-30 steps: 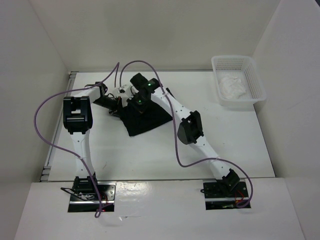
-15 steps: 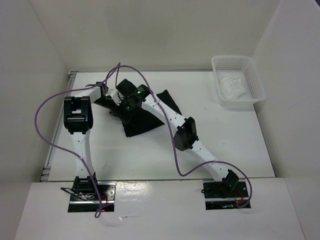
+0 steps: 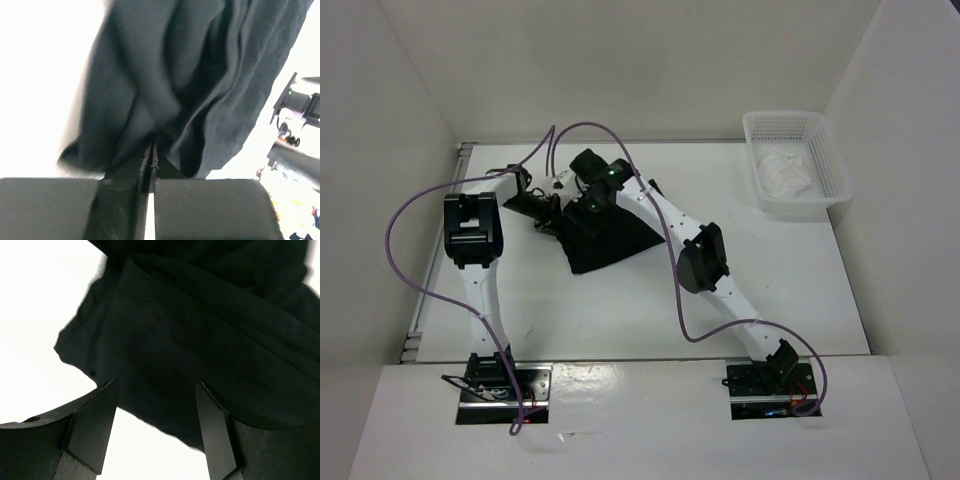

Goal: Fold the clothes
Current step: Fold the tank top

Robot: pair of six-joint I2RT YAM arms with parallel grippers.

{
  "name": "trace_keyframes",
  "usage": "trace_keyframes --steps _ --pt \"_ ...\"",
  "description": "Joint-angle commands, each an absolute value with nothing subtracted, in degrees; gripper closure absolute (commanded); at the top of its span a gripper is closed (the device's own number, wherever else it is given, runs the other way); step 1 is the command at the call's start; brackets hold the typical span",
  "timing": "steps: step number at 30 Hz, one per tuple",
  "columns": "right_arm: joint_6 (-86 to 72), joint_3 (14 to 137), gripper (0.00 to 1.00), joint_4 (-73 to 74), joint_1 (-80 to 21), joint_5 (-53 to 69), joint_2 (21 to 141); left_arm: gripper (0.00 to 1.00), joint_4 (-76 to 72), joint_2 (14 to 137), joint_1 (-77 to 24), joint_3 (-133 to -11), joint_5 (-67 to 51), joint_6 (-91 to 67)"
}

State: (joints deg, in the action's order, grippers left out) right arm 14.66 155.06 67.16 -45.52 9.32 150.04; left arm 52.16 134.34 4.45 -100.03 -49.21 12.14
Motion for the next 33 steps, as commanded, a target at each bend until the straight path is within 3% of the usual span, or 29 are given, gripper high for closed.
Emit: trace_keyframes --steps 1,4,5,9,18,33 --pt "14.94 153.03 0.29 65.57 -40.71 8.7 140.37 0.91 54.32 129.13 8.69 -102.82 -47.2 14.77" --pt "14.94 149.78 0.28 65.57 -34.82 11.41 136.59 0.82 56.86 126.74 9.84 -105.72 -47.2 15.29" --pt "15.55 148.81 0.28 65.57 -33.06 12.73 135.97 0.72 58.34 126.74 9.84 -106.78 -47.2 15.82" --pt "18.1 141.88 0.28 67.32 -24.02 20.29 134.04 0.58 61.25 126.12 9.15 -113.54 -51.58 15.82" --pt "20.57 125.61 0.28 63.19 -19.16 27.51 133.59 0.59 71.63 137.54 2.38 -123.75 -59.58 23.64" --pt "21.8 126.12 0.28 63.19 -15.56 31.55 138.87 0.64 74.0 145.55 0.97 -122.17 -60.39 28.38"
